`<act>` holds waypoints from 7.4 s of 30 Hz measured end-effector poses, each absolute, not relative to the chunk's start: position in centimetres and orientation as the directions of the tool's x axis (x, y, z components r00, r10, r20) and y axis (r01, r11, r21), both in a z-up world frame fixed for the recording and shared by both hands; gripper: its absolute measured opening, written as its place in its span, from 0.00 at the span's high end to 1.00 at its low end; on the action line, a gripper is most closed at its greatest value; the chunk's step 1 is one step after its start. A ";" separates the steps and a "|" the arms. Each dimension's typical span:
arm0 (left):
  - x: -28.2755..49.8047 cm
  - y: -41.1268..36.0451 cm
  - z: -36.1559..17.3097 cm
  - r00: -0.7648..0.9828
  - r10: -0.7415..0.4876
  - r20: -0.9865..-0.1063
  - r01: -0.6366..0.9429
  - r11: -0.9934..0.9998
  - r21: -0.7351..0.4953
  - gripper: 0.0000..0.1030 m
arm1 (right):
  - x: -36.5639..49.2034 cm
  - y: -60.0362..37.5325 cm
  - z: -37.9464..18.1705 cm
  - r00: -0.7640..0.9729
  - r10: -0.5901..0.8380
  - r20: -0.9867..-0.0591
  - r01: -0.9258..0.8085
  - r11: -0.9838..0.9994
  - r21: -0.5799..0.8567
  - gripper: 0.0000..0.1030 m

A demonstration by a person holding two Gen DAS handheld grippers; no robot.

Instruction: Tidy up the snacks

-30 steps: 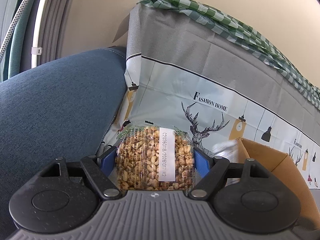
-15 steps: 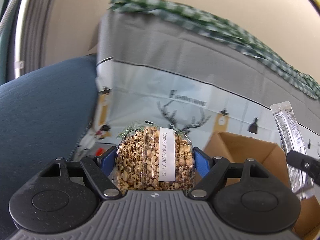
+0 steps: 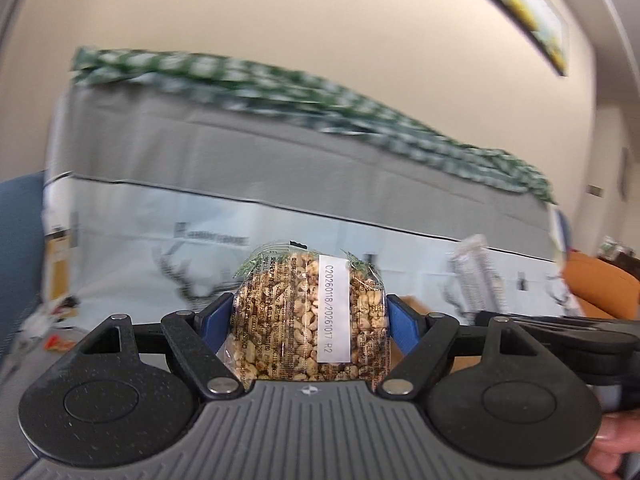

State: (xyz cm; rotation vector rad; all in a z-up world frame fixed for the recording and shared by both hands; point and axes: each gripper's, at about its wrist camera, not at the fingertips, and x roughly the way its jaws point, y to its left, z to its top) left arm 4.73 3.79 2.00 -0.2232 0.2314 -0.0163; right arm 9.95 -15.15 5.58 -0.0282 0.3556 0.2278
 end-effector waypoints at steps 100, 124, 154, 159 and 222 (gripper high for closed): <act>6.0 12.6 2.0 0.941 0.102 -0.322 -0.212 0.920 -0.329 0.51 | 8.6 -9.8 5.0 0.924 0.213 -0.316 -0.230 0.973 -0.018 0.53; 3.4 25.5 0.2 0.809 0.267 -0.524 -0.514 0.754 -0.408 0.65 | 3.1 3.7 4.3 0.900 0.380 -0.215 -0.408 0.907 -0.104 0.55; 2.5 28.7 -1.2 0.743 0.353 -0.569 -0.610 0.707 -0.358 0.70 | 7.0 13.7 -5.1 0.799 0.493 -0.343 -0.541 0.839 -0.053 0.21; 2.3 28.9 -1.1 0.757 0.343 -0.557 -0.597 0.710 -0.374 0.70 | 8.4 13.8 -5.7 0.796 0.498 -0.345 -0.533 0.846 -0.010 0.18; 13.3 25.1 -9.4 0.787 0.309 -0.534 -0.385 0.922 -0.035 0.19 | 7.1 6.1 -8.2 0.554 0.434 -0.710 -0.559 0.826 0.068 0.76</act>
